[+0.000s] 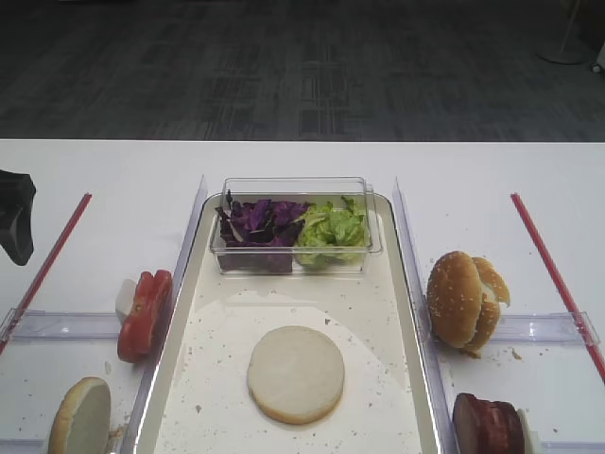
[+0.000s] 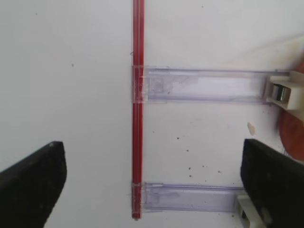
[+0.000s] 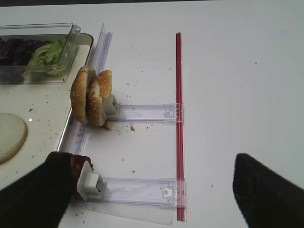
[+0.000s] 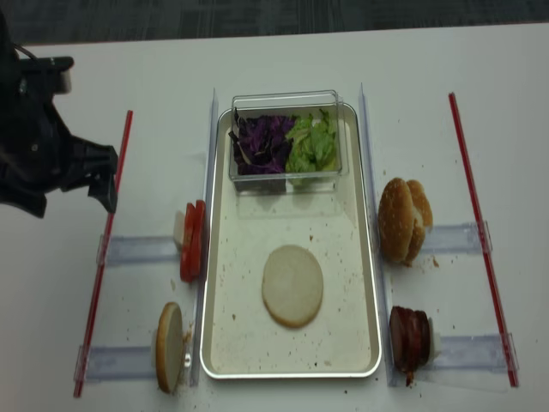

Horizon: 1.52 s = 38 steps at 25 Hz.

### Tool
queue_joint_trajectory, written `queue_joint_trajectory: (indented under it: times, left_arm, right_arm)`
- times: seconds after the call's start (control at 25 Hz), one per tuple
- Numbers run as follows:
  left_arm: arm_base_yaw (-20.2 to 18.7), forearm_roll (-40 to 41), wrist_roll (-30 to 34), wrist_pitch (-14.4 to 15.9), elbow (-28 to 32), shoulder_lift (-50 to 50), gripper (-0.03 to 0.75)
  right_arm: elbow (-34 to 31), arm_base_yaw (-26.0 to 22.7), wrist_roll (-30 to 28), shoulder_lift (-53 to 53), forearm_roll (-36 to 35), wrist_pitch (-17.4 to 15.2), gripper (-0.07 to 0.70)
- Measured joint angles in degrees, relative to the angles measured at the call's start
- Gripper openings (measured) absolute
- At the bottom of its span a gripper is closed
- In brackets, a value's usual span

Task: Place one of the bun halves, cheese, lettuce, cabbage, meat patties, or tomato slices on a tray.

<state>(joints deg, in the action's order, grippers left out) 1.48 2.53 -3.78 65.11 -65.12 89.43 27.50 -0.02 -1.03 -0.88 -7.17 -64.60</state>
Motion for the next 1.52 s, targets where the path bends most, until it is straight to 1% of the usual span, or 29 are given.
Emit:
queue_joint_trajectory:
  times: [0.08, 0.16, 0.36, 0.56, 0.68, 0.76, 1.0, 1.2, 1.32, 1.4, 1.52]
  left_arm:
    - [0.0, 0.0, 0.1, 0.9, 0.1, -1.3, 0.687]
    - [0.0, 0.0, 0.2, 1.5, 1.8, -3.4, 0.687]
    - [0.0, 0.0, 0.4, 2.1, 10.5, -12.0, 0.687]
    - [0.0, 0.0, 0.4, 2.7, 19.3, -24.4, 0.687]
    - [0.1, 0.0, 0.3, 3.7, 23.4, -32.5, 0.687]
    - [0.1, -0.1, 0.2, 4.8, 25.5, -37.8, 0.687]
    - [0.1, -0.9, 0.4, 5.8, 30.4, -50.0, 0.687]
    - [0.1, -0.4, 0.8, 6.0, 34.5, -58.4, 0.687]
    - [0.1, 0.0, 0.9, 5.5, 35.1, -62.4, 0.687]
    - [0.1, 0.0, 0.9, 4.8, 35.3, -64.2, 0.687]
    - [0.1, 0.0, 0.9, 2.7, 36.9, -67.1, 0.687]
  right_arm:
    - [0.0, 0.0, 0.0, 0.0, 0.0, 0.0, 0.692]
    - [0.0, 0.0, 0.0, 0.0, 0.0, 0.0, 0.692]
    - [0.0, 0.0, 0.0, 0.0, 0.0, 0.0, 0.692]
    - [0.0, 0.0, 0.0, 0.0, 0.0, 0.0, 0.692]
    - [0.0, 0.0, 0.0, 0.0, 0.0, 0.0, 0.692]
    - [0.0, 0.0, 0.0, 0.0, 0.0, 0.0, 0.692]
    - [0.0, 0.0, 0.0, 0.0, 0.0, 0.0, 0.692]
    - [0.0, 0.0, 0.0, 0.0, 0.0, 0.0, 0.692]
    - [0.0, 0.0, 0.0, 0.0, 0.0, 0.0, 0.692]
    - [0.0, 0.0, 0.0, 0.0, 0.0, 0.0, 0.692]
    - [0.0, 0.0, 0.0, 0.0, 0.0, 0.0, 0.692]
